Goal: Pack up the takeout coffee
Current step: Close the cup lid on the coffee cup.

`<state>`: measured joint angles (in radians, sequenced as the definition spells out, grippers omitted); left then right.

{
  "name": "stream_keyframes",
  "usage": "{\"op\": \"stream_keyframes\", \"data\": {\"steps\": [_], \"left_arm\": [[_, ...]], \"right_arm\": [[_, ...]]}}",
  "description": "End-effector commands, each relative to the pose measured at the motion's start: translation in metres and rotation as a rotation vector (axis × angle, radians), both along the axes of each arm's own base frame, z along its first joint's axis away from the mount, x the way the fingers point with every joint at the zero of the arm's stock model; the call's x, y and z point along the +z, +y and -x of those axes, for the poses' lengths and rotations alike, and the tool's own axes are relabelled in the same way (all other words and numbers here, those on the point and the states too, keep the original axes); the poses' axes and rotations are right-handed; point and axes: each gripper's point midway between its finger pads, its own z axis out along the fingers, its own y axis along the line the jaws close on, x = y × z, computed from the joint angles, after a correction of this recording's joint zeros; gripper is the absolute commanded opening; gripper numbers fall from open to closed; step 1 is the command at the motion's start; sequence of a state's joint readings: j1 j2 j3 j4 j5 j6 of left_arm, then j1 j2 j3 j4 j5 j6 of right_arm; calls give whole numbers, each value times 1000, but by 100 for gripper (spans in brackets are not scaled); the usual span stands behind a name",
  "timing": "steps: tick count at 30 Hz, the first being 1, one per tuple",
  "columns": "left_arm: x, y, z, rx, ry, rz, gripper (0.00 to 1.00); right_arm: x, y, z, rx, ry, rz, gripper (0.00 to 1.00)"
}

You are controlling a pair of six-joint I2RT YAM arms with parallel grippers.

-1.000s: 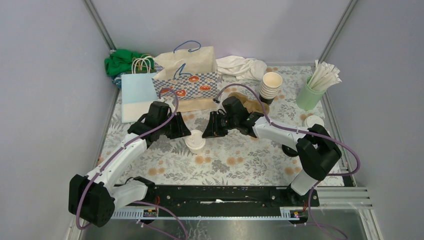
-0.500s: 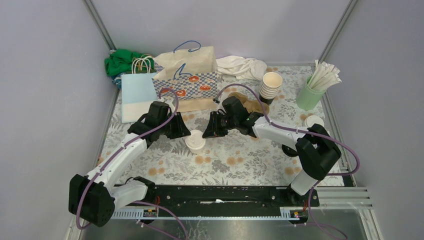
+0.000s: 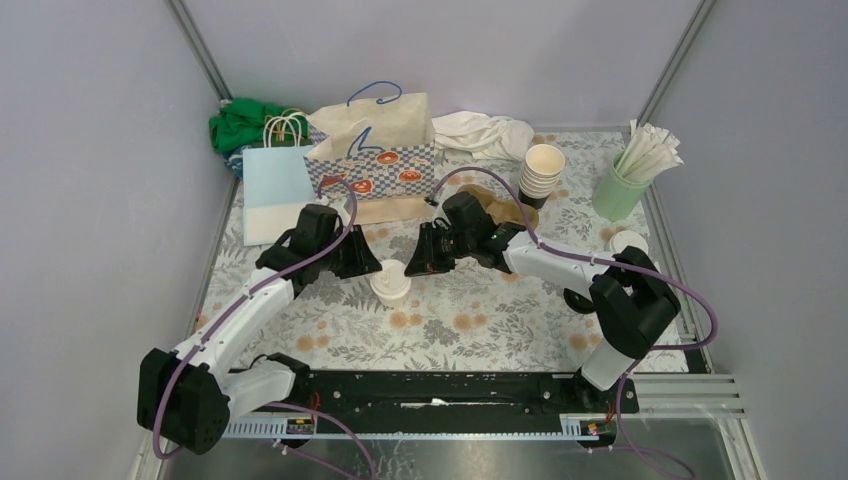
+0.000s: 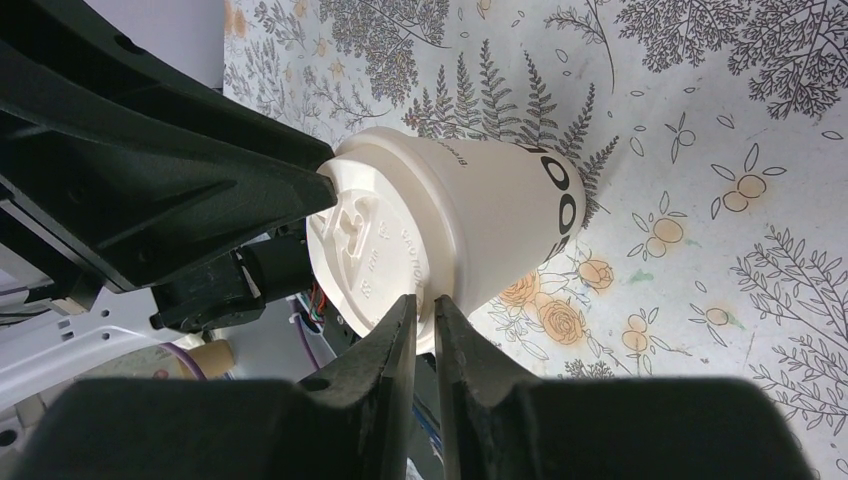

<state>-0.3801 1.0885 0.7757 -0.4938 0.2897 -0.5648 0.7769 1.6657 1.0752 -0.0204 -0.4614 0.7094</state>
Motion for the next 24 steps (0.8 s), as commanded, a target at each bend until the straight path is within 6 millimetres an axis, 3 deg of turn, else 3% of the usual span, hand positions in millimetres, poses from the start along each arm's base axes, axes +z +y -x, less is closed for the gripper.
{"op": "stream_keyframes", "data": {"steps": [1,6,9,24], "left_arm": [[-6,-6,8,-35,15,27,26],[-11,-5,12,-35,21,30,26],[-10,-5,12,-36,18,32,26],[45,-17,-26,-52,-94,43,32]], "right_arm": [[-30,-10,9,13,29,111,20],[-42,-12,16,19,51,127,21],[-39,-13,16,14,41,125,21],[21,-5,-9,-18,-99,90,28]]}}
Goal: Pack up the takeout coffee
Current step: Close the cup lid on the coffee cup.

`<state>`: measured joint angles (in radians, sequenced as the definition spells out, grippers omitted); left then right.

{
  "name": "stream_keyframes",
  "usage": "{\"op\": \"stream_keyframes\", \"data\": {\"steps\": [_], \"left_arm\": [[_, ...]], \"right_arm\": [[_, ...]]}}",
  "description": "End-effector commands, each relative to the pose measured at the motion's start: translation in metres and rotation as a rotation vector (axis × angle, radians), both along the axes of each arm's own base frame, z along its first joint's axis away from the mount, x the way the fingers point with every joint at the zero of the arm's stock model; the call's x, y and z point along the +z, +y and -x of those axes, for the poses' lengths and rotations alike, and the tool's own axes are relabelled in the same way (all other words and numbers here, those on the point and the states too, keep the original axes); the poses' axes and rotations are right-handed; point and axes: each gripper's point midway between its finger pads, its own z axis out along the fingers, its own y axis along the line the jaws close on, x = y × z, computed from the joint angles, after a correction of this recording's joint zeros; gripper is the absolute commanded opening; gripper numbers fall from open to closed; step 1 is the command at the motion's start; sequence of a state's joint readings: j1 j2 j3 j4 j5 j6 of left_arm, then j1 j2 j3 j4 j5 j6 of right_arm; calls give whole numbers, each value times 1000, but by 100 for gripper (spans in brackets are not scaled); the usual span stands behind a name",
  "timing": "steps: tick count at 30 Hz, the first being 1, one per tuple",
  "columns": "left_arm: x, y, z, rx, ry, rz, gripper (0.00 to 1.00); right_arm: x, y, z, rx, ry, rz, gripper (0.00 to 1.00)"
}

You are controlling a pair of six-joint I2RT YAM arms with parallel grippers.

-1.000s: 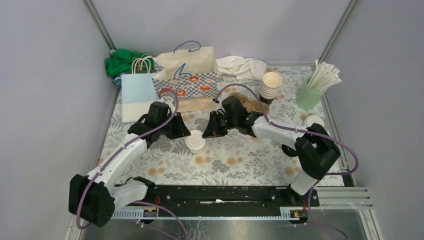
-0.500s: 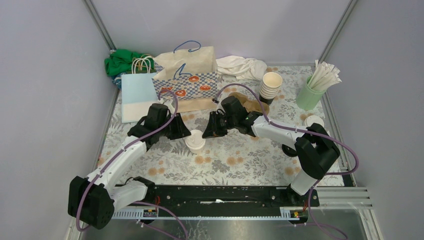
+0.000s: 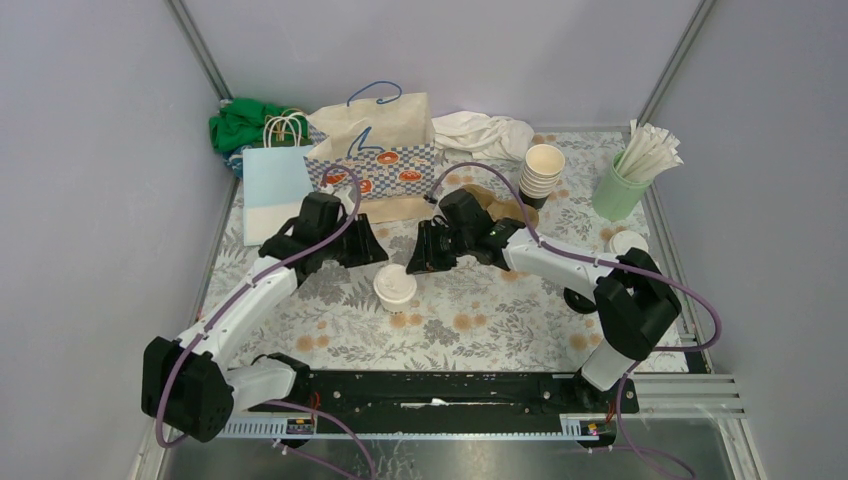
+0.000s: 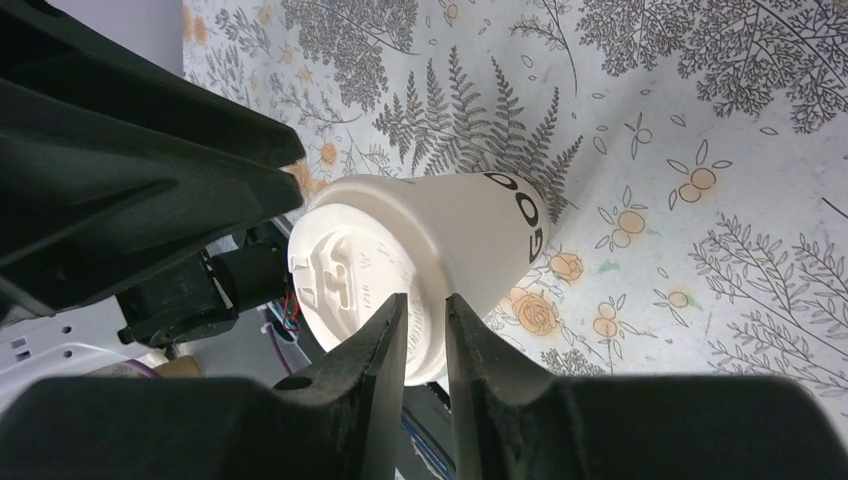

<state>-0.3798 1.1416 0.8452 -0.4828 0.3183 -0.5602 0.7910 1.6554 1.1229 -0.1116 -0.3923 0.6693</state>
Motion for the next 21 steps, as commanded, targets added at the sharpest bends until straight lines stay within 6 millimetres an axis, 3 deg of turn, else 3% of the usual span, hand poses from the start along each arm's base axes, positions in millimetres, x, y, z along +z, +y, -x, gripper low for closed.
{"op": "stream_keyframes", "data": {"steps": [1,11,17,21], "left_arm": [[30,-6,-13,-28,-75,8,32],[35,-2,-7,-35,-83,-3,33],[34,6,3,-86,-51,113,29],[32,4,7,-115,-44,147,33]], "right_arm": [[20,-1,-7,-5,-65,24,28],[36,-6,-4,-7,-88,15,41],[39,-14,19,-35,-69,-11,42],[37,-7,39,-35,-48,-25,43]]}}
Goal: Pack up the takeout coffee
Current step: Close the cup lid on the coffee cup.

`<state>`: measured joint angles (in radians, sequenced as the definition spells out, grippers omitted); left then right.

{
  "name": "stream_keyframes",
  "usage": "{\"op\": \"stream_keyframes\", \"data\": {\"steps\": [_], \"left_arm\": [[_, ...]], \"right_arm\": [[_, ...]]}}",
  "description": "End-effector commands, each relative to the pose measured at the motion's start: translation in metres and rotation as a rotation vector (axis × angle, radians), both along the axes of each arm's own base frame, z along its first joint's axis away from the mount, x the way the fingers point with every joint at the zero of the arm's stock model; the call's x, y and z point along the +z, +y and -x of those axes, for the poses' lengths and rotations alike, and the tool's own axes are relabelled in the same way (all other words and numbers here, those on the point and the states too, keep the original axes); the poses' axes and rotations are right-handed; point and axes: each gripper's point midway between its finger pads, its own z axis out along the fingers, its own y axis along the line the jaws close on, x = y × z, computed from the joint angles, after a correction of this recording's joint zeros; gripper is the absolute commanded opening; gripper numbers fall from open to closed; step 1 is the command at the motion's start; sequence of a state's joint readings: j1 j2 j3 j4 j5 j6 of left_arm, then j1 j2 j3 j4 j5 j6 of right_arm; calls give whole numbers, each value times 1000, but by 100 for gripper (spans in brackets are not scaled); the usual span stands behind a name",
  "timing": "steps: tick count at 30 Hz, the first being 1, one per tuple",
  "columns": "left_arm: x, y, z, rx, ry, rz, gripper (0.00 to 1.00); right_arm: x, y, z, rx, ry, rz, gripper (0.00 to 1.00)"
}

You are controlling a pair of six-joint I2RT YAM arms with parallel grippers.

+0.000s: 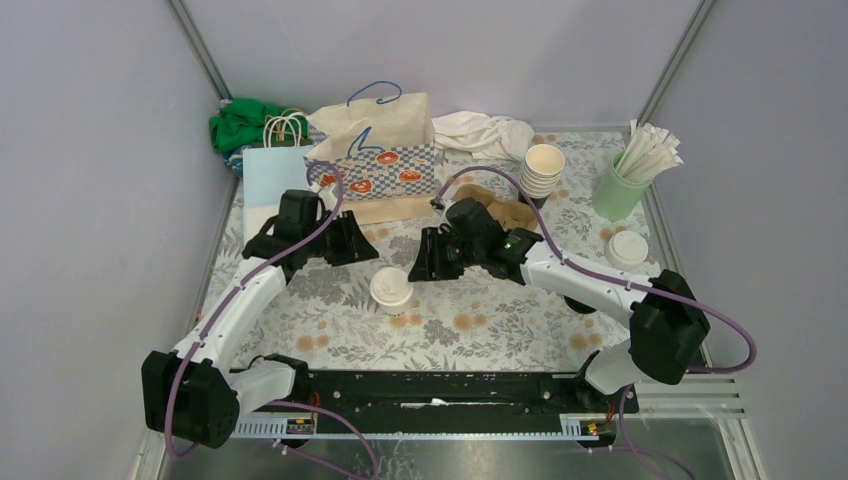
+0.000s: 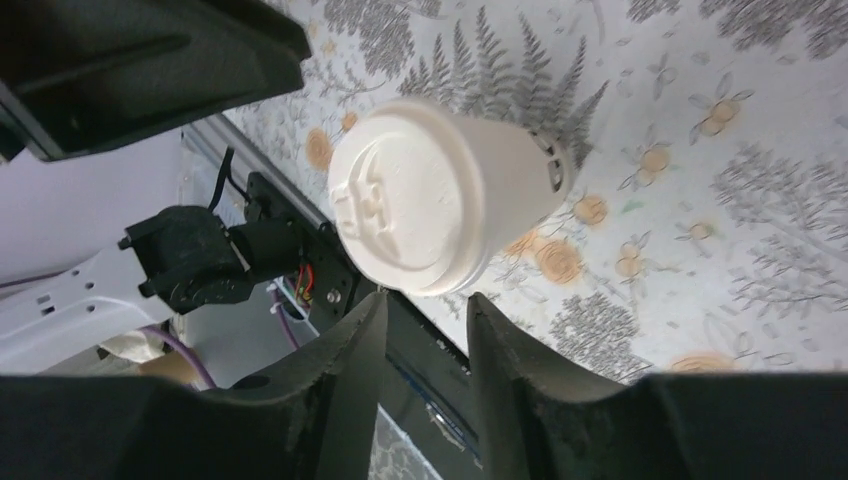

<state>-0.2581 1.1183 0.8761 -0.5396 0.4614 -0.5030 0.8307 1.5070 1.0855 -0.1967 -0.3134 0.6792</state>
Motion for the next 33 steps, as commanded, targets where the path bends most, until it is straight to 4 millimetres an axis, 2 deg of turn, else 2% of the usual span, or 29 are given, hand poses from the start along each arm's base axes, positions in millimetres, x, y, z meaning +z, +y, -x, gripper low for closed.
{"op": "stream_keyframes", "data": {"steps": [1,4,7,12,17,23,33], "left_arm": [[14,-14,9,-105,-45,89,35],[15,-15,11,-126,-50,97,38],[13,-17,13,-138,-47,104,38],[3,-20,16,-161,-17,117,36],[-2,-19,18,-167,-14,110,33],[-9,-12,17,-138,-14,42,33],[-1,-8,13,-93,-37,33,33]], "right_arm": [[8,11,21,-12,10,-43,46],[0,17,30,-27,37,-61,48],[-7,21,32,-69,59,-82,46],[-8,21,23,-154,58,-138,35],[-4,23,19,-176,56,-149,31],[-6,19,14,-209,46,-123,30],[-12,6,13,-255,29,-100,22]]}}
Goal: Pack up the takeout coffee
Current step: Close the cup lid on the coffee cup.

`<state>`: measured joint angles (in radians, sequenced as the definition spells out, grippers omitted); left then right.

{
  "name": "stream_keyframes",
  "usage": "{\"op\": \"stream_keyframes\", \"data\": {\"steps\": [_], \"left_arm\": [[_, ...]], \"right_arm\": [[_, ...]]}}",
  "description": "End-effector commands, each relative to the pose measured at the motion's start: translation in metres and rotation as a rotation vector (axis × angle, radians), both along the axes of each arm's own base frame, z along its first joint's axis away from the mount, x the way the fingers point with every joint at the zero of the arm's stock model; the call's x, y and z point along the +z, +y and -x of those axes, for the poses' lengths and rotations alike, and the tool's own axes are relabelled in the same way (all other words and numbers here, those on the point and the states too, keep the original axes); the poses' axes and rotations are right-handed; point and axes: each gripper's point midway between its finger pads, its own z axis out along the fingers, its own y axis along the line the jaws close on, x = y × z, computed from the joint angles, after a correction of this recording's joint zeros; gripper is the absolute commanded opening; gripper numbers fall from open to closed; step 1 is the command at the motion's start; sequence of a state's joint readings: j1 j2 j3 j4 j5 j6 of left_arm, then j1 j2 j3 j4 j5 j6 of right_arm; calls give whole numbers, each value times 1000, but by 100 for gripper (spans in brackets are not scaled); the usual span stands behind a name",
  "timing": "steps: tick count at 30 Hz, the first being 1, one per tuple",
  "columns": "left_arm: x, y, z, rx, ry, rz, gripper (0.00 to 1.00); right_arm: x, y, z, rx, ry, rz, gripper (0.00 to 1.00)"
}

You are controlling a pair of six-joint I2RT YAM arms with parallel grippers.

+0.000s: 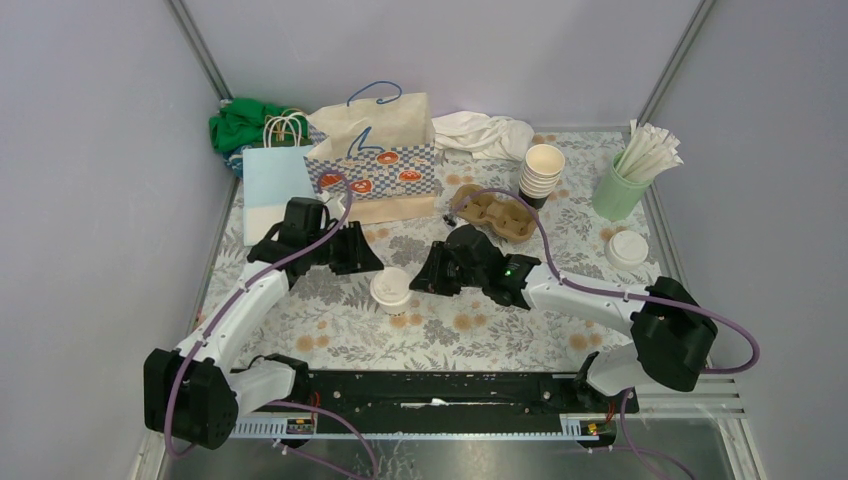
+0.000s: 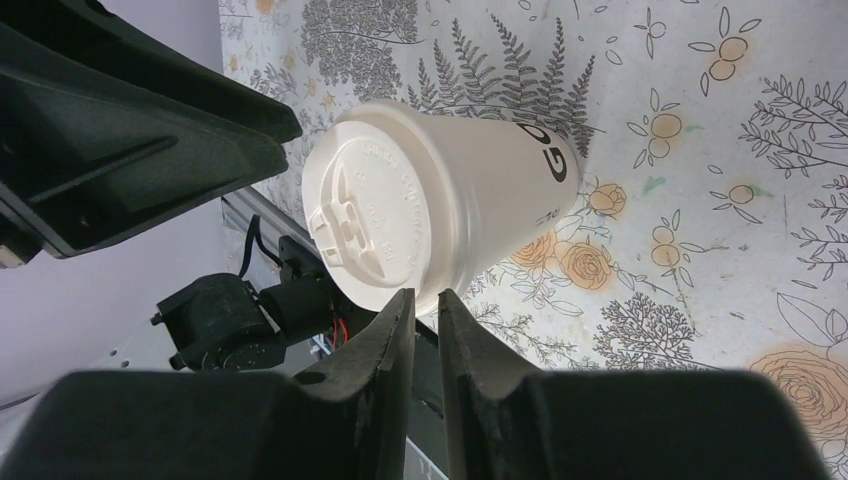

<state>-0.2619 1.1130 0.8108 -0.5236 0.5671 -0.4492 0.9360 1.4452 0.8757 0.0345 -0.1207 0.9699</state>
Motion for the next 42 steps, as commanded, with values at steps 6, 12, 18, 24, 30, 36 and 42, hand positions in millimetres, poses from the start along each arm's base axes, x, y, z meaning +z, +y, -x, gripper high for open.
{"op": "stream_keyframes", "data": {"steps": [6,12,18,24,30,36,42], "left_arm": [[15,10,-12,64,-66,-8,30],[12,26,-17,111,-56,3,23],[-1,22,-11,88,-7,25,24],[-15,19,-3,62,49,37,26],[-25,18,0,54,78,37,26],[-29,18,1,55,94,34,26],[-37,20,3,60,122,13,21]], "right_arm": [[5,-2,-3,-26,-23,-9,21],[0,0,-3,-22,-14,-2,21],[-5,2,-1,-8,-4,2,20],[-10,5,1,6,11,3,19],[-13,6,1,8,15,5,19],[-14,6,1,10,17,6,19],[-18,7,1,12,27,14,18]]}}
